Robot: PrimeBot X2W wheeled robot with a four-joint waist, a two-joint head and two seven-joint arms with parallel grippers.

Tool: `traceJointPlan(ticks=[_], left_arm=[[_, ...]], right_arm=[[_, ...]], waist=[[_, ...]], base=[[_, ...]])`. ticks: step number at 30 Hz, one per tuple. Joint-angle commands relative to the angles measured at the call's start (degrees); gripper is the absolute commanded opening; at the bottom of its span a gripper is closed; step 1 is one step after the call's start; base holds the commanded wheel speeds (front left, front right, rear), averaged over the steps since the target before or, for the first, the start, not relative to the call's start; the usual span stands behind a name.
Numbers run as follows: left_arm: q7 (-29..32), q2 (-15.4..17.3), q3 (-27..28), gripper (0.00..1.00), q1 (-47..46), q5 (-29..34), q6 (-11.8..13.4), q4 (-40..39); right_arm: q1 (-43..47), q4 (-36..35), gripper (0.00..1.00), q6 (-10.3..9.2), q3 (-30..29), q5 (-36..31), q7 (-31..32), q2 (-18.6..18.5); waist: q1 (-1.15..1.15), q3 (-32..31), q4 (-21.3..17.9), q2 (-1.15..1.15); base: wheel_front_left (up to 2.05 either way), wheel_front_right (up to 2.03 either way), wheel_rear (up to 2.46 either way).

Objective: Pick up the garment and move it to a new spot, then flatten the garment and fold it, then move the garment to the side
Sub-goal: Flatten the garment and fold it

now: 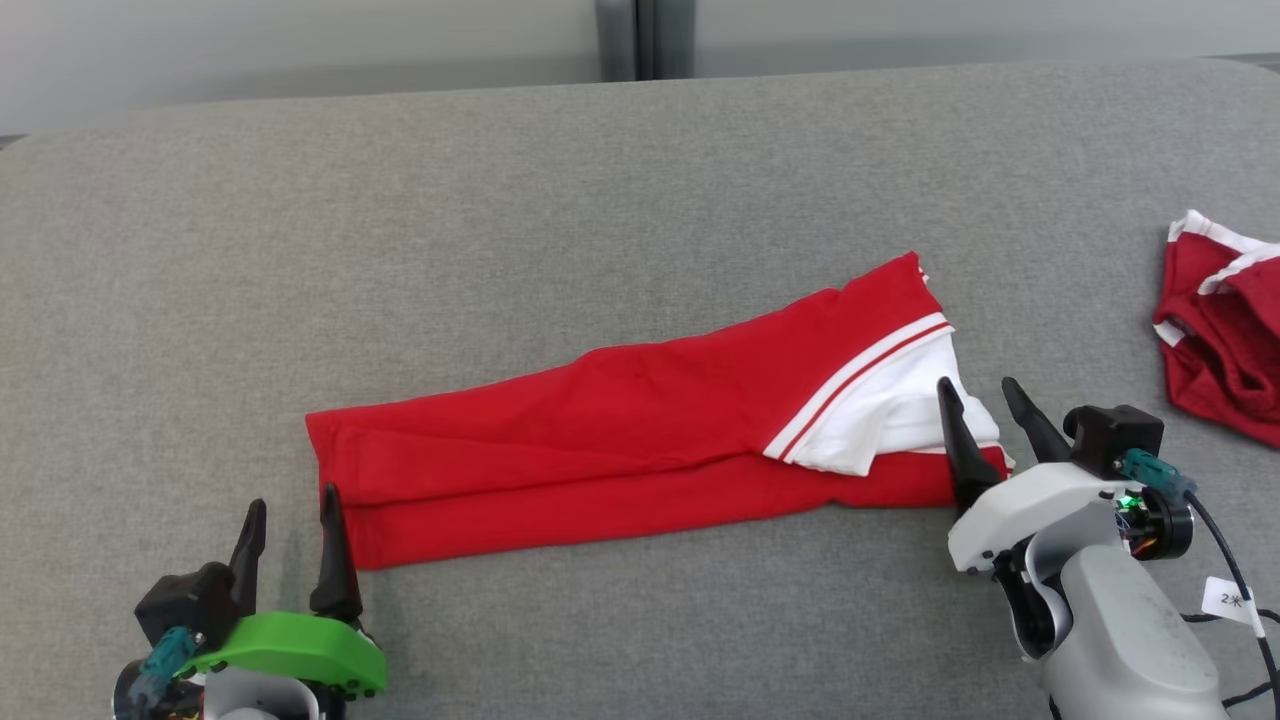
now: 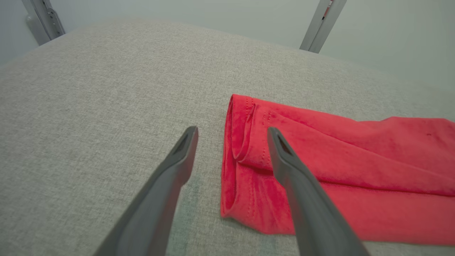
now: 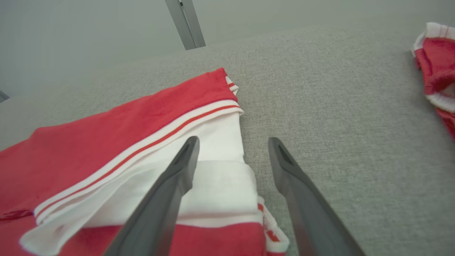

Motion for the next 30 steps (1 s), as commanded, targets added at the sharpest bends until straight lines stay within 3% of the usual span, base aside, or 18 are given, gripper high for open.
traceJointPlan(ticks=[1, 6, 9, 10, 16, 23, 30], left_arm=[[-0.01, 0.06, -0.30, 1.00, -0.62, -0.03, 0.13, -0.03], [-0.01, -0.25, -1.50, 1.00, -1.56, -0.49, 0.13, 0.08], [-0.01, -0.31, -1.63, 1.00, -1.77, -0.69, 0.13, 0.19], [-0.01, -0.34, -1.60, 1.00, -1.78, -0.72, 0.13, 0.19], [-0.01, -0.39, -1.35, 1.00, -0.84, -0.54, 0.13, 0.00], [-0.01, -0.41, -2.06, 1.00, 0.14, -0.69, 0.13, -0.35], [-0.01, -0.40, -3.36, 1.00, -0.37, -1.58, 0.13, -0.02]], right_arm=[[-0.88, 1.67, 1.00, -0.10, -0.36, -0.78, 0.24, -0.18], [-3.65, 8.72, 1.00, -0.09, 1.17, 0.35, 0.97, -0.10], [-4.25, 12.20, 0.04, -0.05, 4.14, 3.58, 1.19, -0.02], [-4.33, 12.93, 0.00, -0.05, 4.90, 4.25, 1.16, 0.12], [-5.25, 14.00, 0.00, -0.14, 0.77, 3.84, -0.19, -0.98], [-1.90, 1.82, 0.00, -0.10, -9.07, -0.80, -0.35, -1.11], [2.05, -8.92, 0.00, -0.10, -8.57, -2.26, -0.36, -0.33]], waist=[[0.00, 0.20, 1.12, 0.00], [0.00, 0.53, 2.62, 0.00], [0.00, 0.66, 2.93, 0.00], [0.00, 0.68, 2.93, 0.00], [0.00, 0.25, 1.38, 0.00], [0.00, -0.61, -2.88, 0.00], [0.00, -1.54, -6.34, 0.00]], base=[[0.00, 0.00, 0.00], [0.00, 0.00, 0.00], [0.00, 0.00, 0.00], [0.00, 0.00, 0.00], [0.00, 0.00, 0.00], [0.00, 0.00, 0.00], [0.00, 0.00, 0.00]])
